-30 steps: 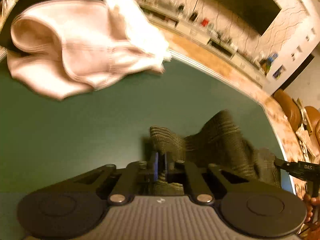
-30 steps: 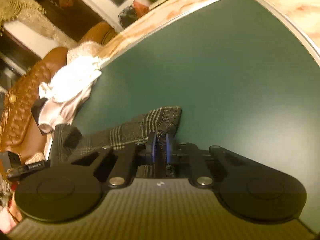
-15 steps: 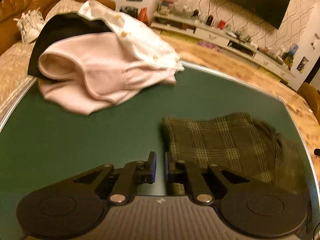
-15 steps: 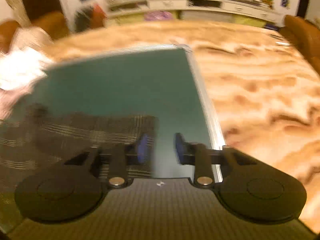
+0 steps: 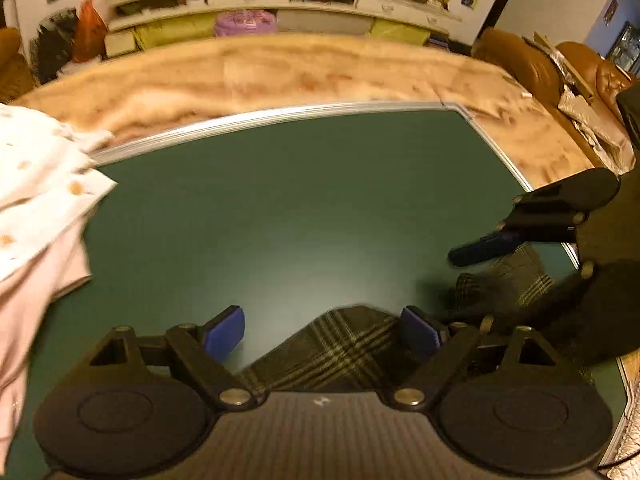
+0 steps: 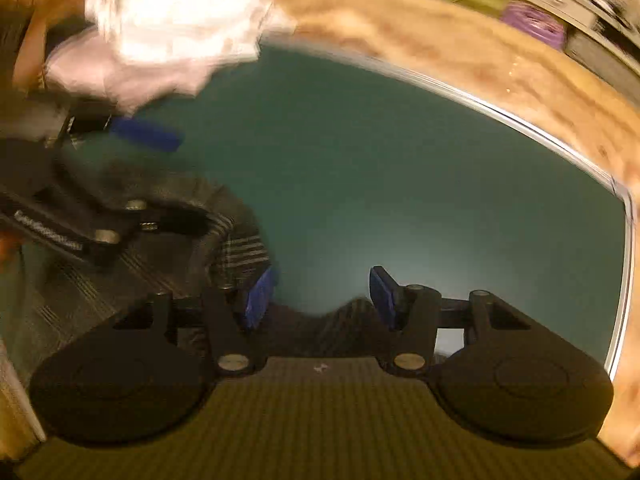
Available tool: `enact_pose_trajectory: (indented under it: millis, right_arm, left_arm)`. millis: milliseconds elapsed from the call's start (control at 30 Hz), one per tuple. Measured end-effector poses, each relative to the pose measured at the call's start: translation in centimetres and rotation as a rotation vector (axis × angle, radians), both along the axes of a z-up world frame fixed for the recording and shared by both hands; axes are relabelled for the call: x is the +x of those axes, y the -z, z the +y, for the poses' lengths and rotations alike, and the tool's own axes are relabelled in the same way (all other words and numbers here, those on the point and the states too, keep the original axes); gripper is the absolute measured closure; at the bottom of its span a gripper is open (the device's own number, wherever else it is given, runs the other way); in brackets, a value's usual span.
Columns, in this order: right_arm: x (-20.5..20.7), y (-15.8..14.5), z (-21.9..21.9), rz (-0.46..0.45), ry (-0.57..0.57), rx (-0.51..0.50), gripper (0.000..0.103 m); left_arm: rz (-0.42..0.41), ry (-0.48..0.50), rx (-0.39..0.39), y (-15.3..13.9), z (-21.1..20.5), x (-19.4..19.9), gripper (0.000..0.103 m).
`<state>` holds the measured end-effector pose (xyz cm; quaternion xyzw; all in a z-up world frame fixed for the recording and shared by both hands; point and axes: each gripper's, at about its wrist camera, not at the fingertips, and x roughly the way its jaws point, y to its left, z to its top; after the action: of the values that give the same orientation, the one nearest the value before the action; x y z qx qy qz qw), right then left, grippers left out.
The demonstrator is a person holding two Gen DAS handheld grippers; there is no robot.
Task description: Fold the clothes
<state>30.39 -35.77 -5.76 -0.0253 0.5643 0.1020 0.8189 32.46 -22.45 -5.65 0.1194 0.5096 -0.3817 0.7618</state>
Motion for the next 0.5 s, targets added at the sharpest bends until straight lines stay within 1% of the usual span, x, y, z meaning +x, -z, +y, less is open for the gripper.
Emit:
enact_pose_trajectory:
  millis: [33, 67, 100, 133, 167, 200, 233, 267, 300, 333, 367, 400, 433, 467, 500]
  right_arm:
    - [0.5, 0.5, 0.6, 0.029, -0.034, -0.016, 0.042]
    - [0.9, 1.0, 1.1, 0.058, -0.067, -0.032, 0.042]
    - [1.3, 1.5, 1.6, 0.082, -0.096, -0.047, 0.042]
    - [1.5, 1.8, 1.8, 0.096, -0.116, -0.06, 0.042]
    - [1.6, 2.1, 2.0, 0.111, -0.13, -0.069, 0.042]
    - [1.7, 2.4, 2.0, 0.128, -0.135, -0.069, 0.042]
    - [1.8, 2.7, 2.0, 0.142, -0.139, -0.069, 0.044]
    - [1.7, 2.7, 2.1, 0.15, -0.142, -0.069, 0.053]
    - [1.4, 2.7, 2.1, 0.156, -0.146, -0.069, 0.06]
    - [1.1, 2.6, 2.2, 0.156, -0.147, -0.075, 0.076]
    - [0.6, 2.3, 2.1, 0.142, -0.139, -0.091, 0.085]
    - [0.1, 2.0, 2.1, 0.128, -0.131, -0.108, 0.088]
    - [-0.5, 1.6, 2.0, 0.107, -0.119, -0.119, 0.095]
    - [-1.3, 1.0, 1.7, 0.067, -0.091, -0.116, 0.101]
    - [-2.2, 0.1, 1.2, 0.015, -0.05, -0.104, 0.102]
  left_arm:
    - [0.021, 0.007, -0.002, 0.6, -0.1, 0.4, 0.02]
    - [0.052, 0.015, -0.011, 0.9, -0.1, 0.6, 0.036]
    - [0.091, 0.011, -0.025, 1.2, 0.1, 0.7, 0.047]
    - [0.128, 0.008, -0.039, 1.6, 0.4, 0.9, 0.065]
    - [0.141, 0.003, -0.052, 1.7, 0.4, 1.1, 0.082]
    - [0.143, 0.005, -0.065, 1.7, 0.7, 1.0, 0.091]
    - [0.145, 0.007, -0.078, 1.8, 1.0, 1.0, 0.097]
    - [0.146, 0.008, -0.093, 1.8, 1.3, 0.9, 0.097]
    - [0.142, 0.01, -0.118, 1.5, 1.8, 0.4, 0.098]
    - [0.136, 0.009, -0.141, 1.1, 2.3, -0.1, 0.1]
    - [0.127, 0.005, -0.165, 0.6, 3.0, -0.8, 0.1]
    - [0.117, 0.002, -0.191, 0.0, 3.8, -1.6, 0.1]
    - [0.102, -0.001, -0.212, -0.5, 4.5, -2.4, 0.1]
    - [0.087, -0.003, -0.233, -1.0, 5.2, -3.2, 0.1]
    - [0.07, 0.005, -0.255, -1.3, 5.9, -4.2, 0.1]
